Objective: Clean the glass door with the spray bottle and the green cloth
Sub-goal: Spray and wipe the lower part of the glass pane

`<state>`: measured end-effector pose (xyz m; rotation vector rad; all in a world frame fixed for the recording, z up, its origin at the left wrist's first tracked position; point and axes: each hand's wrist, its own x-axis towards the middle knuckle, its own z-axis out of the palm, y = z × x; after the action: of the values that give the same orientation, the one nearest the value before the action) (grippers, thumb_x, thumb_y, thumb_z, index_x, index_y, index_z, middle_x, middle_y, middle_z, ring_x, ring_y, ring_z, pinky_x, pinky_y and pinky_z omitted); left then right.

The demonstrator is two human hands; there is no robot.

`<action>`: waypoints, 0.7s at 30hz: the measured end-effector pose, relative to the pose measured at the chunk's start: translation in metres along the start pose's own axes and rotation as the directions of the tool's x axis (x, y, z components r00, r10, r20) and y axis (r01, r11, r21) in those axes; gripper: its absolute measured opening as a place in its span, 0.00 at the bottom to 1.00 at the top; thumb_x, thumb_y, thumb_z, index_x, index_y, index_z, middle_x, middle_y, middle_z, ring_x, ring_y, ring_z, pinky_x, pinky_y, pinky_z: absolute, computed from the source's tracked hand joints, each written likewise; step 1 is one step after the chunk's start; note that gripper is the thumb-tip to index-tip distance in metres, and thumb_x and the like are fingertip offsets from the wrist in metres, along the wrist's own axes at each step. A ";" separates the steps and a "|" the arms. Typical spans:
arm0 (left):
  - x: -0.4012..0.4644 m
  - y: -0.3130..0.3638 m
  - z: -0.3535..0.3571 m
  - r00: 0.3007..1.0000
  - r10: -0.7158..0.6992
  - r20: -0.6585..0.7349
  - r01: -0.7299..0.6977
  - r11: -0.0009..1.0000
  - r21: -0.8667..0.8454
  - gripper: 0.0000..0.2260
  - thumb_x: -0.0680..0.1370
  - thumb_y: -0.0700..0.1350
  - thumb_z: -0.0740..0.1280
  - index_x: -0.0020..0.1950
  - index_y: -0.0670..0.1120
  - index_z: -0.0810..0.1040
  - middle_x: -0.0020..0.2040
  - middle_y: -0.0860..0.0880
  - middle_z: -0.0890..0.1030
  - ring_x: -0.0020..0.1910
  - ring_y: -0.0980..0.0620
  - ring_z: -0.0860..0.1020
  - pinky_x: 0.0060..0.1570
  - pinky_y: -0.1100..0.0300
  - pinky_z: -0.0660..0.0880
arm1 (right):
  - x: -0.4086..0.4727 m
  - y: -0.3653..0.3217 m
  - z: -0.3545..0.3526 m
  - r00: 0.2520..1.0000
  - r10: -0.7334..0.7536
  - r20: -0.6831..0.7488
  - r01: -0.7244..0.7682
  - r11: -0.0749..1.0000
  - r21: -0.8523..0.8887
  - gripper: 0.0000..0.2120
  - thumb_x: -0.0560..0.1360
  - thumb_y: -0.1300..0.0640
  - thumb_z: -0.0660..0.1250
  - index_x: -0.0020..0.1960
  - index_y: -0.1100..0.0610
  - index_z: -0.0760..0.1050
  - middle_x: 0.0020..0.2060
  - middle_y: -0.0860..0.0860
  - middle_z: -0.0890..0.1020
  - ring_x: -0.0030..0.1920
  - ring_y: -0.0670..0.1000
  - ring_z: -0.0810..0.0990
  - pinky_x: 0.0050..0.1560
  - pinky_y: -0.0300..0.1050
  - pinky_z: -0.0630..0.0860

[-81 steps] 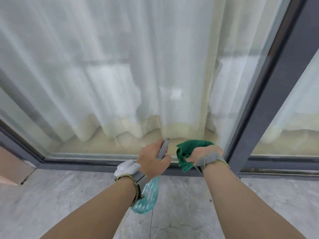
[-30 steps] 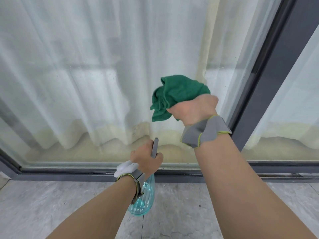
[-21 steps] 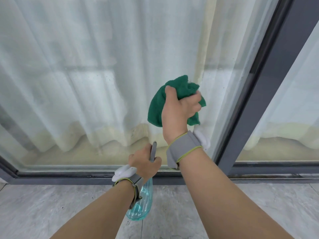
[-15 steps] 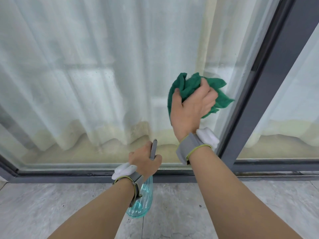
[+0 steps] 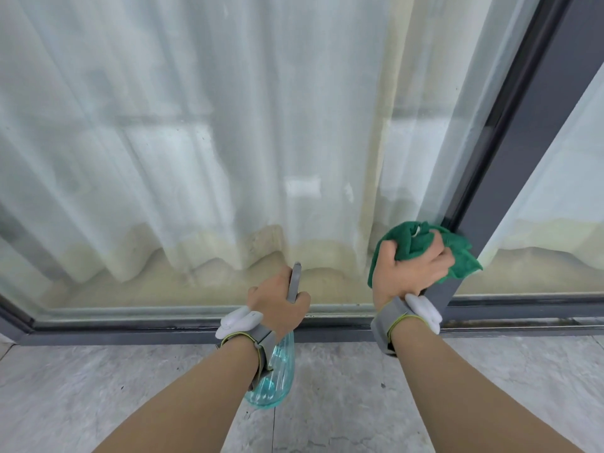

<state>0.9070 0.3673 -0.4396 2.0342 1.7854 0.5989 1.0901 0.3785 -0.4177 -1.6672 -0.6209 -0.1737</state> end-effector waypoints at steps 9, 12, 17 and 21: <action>0.000 -0.012 0.004 0.999 0.050 0.017 -0.050 0.999 -0.001 0.14 0.69 0.53 0.56 0.47 0.47 0.72 0.37 0.47 0.80 0.37 0.44 0.78 0.50 0.50 0.74 | -0.048 0.010 0.024 0.857 0.516 -0.001 -0.515 0.856 0.030 0.37 0.66 0.45 0.56 0.69 0.67 0.66 0.59 0.66 0.71 0.54 0.64 0.72 0.55 0.56 0.67; -0.001 -0.016 0.001 0.999 0.039 0.009 -0.039 0.999 -0.004 0.13 0.69 0.53 0.56 0.47 0.48 0.72 0.36 0.47 0.79 0.37 0.45 0.78 0.49 0.51 0.73 | -0.056 0.002 0.033 0.588 0.804 0.085 -0.805 0.592 -0.033 0.31 0.75 0.47 0.59 0.73 0.61 0.58 0.65 0.61 0.68 0.61 0.61 0.70 0.61 0.53 0.62; -0.005 -0.025 -0.005 1.000 0.016 0.006 -0.016 1.000 -0.012 0.14 0.69 0.53 0.57 0.47 0.46 0.72 0.36 0.47 0.79 0.37 0.44 0.77 0.46 0.52 0.70 | -0.077 -0.009 0.040 0.446 0.861 0.245 -0.879 0.473 -0.060 0.39 0.66 0.37 0.49 0.70 0.59 0.56 0.64 0.58 0.69 0.61 0.62 0.69 0.65 0.59 0.65; -0.011 -0.025 -0.010 1.000 0.012 0.026 -0.010 0.998 -0.064 0.13 0.70 0.53 0.58 0.48 0.46 0.72 0.37 0.45 0.78 0.37 0.43 0.77 0.46 0.50 0.74 | -0.072 0.002 0.033 0.452 0.831 0.324 -0.856 0.506 -0.102 0.32 0.75 0.41 0.55 0.72 0.57 0.55 0.66 0.57 0.67 0.63 0.61 0.68 0.65 0.59 0.65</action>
<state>0.8794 0.3597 -0.4453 2.0011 1.7186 0.6214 1.0232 0.3879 -0.4578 -1.7546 0.0506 0.8947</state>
